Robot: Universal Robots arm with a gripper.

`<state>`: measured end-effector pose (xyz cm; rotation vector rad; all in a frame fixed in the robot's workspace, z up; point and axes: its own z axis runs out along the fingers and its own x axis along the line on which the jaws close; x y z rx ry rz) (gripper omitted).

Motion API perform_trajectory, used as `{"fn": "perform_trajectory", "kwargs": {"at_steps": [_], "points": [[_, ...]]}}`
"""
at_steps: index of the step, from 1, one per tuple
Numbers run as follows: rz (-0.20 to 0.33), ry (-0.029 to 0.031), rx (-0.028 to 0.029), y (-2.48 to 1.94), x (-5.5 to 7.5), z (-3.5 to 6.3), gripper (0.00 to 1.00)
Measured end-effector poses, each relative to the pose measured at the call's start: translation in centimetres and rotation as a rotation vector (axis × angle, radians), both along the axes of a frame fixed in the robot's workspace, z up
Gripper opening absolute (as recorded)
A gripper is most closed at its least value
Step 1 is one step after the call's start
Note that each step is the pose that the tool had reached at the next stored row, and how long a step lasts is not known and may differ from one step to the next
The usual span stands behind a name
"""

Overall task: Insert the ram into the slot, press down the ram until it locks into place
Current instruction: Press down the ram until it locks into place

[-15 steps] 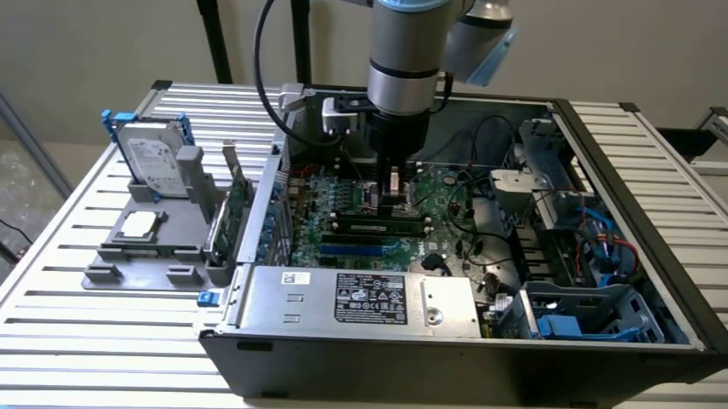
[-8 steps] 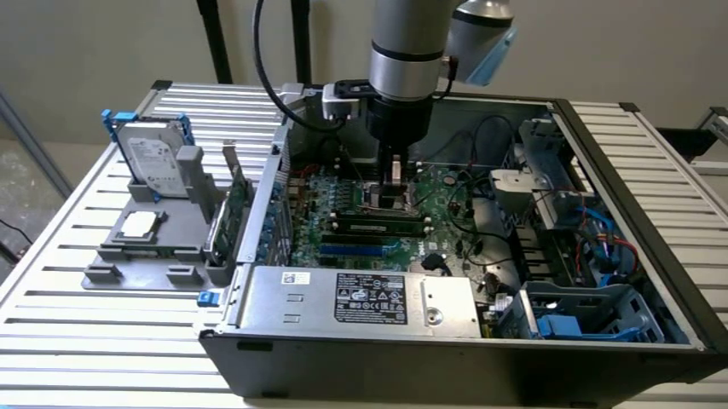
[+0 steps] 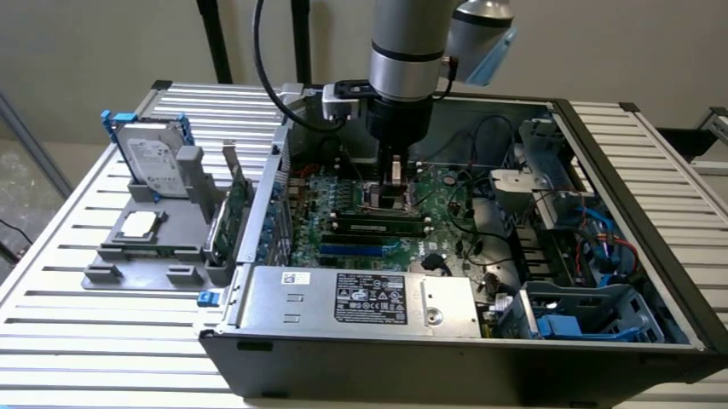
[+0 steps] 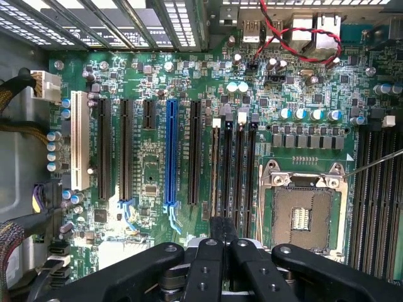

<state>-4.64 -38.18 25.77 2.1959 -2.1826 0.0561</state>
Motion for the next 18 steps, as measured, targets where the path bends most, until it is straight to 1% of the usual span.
{"fn": "perform_trajectory", "kwargs": {"at_steps": [18], "points": [[0.000, 0.0000, 0.0000, 0.00, 0.00, 0.00, 0.11]]}}
